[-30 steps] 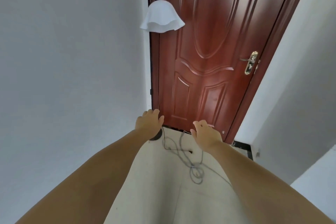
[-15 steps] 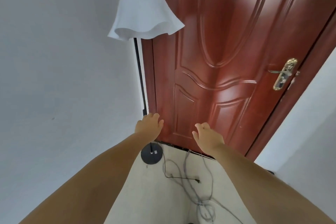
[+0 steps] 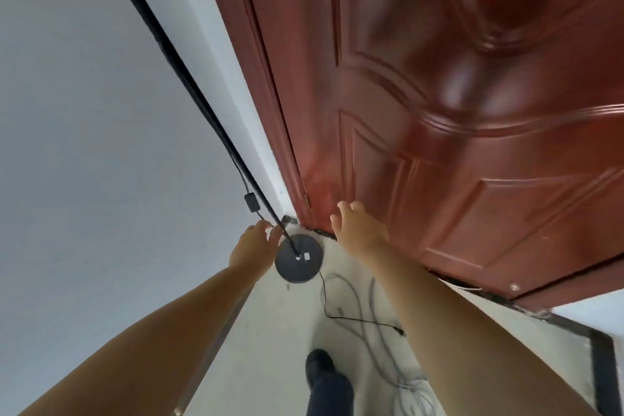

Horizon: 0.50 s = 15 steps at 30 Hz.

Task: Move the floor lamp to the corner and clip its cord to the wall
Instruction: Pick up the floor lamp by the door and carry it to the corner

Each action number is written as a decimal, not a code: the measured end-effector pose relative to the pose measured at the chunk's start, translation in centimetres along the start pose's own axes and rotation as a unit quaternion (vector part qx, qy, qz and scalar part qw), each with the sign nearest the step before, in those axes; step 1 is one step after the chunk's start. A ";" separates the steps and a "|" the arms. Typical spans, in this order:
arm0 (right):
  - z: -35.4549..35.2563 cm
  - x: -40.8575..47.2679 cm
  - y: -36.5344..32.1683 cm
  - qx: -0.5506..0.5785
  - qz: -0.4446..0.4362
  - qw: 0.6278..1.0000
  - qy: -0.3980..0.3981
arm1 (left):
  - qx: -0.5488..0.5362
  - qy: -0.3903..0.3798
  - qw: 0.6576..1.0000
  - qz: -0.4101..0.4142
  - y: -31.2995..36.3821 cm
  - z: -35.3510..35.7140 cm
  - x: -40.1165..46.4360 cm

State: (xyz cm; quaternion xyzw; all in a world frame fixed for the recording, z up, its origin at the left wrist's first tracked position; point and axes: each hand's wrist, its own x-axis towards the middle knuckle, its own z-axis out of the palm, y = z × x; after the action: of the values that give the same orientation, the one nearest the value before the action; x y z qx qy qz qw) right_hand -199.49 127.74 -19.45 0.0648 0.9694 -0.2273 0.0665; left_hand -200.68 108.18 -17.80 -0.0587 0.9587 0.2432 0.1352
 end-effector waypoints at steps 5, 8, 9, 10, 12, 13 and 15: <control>11.1 6.5 2.3 0.017 -0.009 0.999 -0.035 | -0.090 0.007 0.988 -0.122 -4.0 6.3 8.8; 15.9 10.3 2.2 0.022 0.006 0.998 -0.063 | -0.149 0.034 0.975 -0.163 -6.4 7.5 13.6; 17.2 11.6 1.7 0.022 0.012 0.997 -0.076 | -0.181 0.044 0.969 -0.164 -7.0 7.5 15.0; 18.3 12.8 1.1 0.030 0.018 0.995 -0.088 | -0.218 0.053 0.963 -0.152 -7.5 7.5 16.3; 20.4 15.1 0.0 0.044 0.016 0.994 -0.098 | -0.291 0.068 0.947 -0.115 -8.0 7.1 18.7; 21.4 16.2 -0.6 0.043 0.012 0.994 -0.101 | -0.316 0.074 0.939 -0.109 -7.9 6.8 19.7; 23.4 18.0 -1.2 0.036 0.007 0.992 -0.122 | -0.363 0.086 0.921 -0.110 -7.7 6.4 21.5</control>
State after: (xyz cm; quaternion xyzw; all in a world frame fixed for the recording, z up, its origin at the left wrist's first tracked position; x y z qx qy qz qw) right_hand -215.04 117.92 -42.53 0.0461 0.9449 -0.2673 0.1832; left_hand -218.42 103.49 -32.89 -0.2298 0.8000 0.5522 0.0481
